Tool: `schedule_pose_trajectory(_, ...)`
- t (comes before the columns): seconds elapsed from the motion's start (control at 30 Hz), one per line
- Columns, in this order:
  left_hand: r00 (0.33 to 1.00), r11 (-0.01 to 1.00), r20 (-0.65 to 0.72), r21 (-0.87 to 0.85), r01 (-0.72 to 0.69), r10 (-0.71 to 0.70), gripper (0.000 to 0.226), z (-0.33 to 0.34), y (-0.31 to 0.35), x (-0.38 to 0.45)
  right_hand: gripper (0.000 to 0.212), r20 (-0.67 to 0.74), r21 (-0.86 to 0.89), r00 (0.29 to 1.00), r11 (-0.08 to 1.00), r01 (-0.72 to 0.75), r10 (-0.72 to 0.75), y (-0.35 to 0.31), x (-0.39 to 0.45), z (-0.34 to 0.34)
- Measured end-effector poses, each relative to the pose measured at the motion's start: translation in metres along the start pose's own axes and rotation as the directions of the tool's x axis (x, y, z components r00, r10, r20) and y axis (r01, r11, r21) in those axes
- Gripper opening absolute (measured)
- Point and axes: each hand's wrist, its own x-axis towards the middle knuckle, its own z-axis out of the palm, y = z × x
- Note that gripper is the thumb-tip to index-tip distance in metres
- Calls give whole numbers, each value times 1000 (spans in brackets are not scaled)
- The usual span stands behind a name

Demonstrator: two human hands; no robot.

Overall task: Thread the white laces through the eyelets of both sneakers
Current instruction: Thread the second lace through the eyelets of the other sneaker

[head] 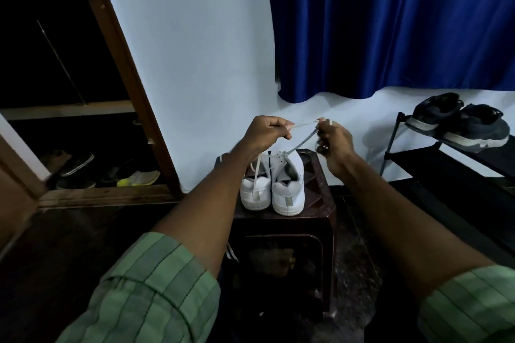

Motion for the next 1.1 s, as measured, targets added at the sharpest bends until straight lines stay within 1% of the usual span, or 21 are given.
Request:
schedule_pose_trajectory(0.07,1000,1000,-20,17,6,-6,19,0,-19,9,19,-167,-2,985,1000,29,-29,13,19,-6)
schedule_pose_trajectory(0.13,998,999,-64,49,21,-18,19,2,-38,18,28,-295,-104,950,992,72,-100,32,31,-9)
schedule_pose_trajectory(0.17,995,997,-99,73,29,-21,18,3,-46,20,30,-314,-193,938,977,89,-147,43,35,-10)
schedule_pose_trajectory(0.2,992,995,-128,97,33,-20,17,4,-53,25,31,-294,-305,940,949,80,-174,54,38,-11)
schedule_pose_trajectory(0.23,990,993,-140,116,30,-13,17,6,-58,30,34,-242,-430,955,901,52,-170,64,44,-11)
schedule_pose_trajectory(0.3,993,986,-114,165,1,18,17,11,-65,39,39,-156,-662,986,747,-60,-59,76,51,-5)
schedule_pose_trajectory(0.33,995,979,-97,201,-17,37,17,13,-66,42,46,-173,-745,985,654,-131,0,77,52,1)
schedule_pose_trajectory(0.37,995,971,-85,237,-34,56,16,16,-66,46,59,-218,-800,976,569,-191,21,76,51,7)
schedule_pose_trajectory(0.4,994,962,-80,269,-56,80,15,19,-66,49,70,-244,-833,970,513,-206,-8,70,48,15)
schedule_pose_trajectory(0.43,992,952,-76,297,-78,105,13,21,-67,52,77,-214,-857,973,495,-144,-87,66,48,21)
schedule_pose_trajectory(0.47,989,942,-76,322,-95,125,12,23,-67,55,78,-128,-864,979,502,-33,-156,61,49,26)
schedule_pose_trajectory(0.5,987,935,-78,339,-106,140,11,25,-67,57,75,-13,-839,984,536,87,-180,55,50,29)
schedule_pose_trajectory(0.53,986,934,-82,340,-112,148,11,26,-68,60,66,103,-763,980,619,186,-169,50,53,31)
schedule_pose_trajectory(0.57,984,939,-90,324,-119,156,12,28,-69,63,52,194,-662,972,713,230,-133,47,55,32)
schedule_pose_trajectory(0.63,980,950,-102,280,-137,171,13,29,-70,67,21,271,-501,962,847,175,-38,46,54,34)
schedule_pose_trajectory(0.67,978,953,-101,263,-152,184,12,28,-69,67,11,271,-451,962,881,141,-15,46,53,36)
schedule_pose_trajectory(0.7,976,953,-91,252,-168,196,11,26,-68,67,12,238,-425,971,899,107,-3,44,53,38)
schedule_pose_trajectory(0.83,975,962,-87,201,-184,205,12,8,-70,66,16,5,-312,1000,950,-25,28,26,60,35)
schedule_pose_trajectory(0.9,979,963,-60,202,-178,194,16,0,-72,64,23,-40,-340,999,940,-24,10,25,66,30)
schedule_pose_trajectory(0.97,982,956,5,227,-187,190,21,-5,-72,61,29,-79,-405,997,914,-28,-5,29,70,25)
schedule_pose_trajectory(1.1,991,961,50,243,-133,125,33,-13,-71,58,29,-188,-412,980,900,-144,70,32,76,14)
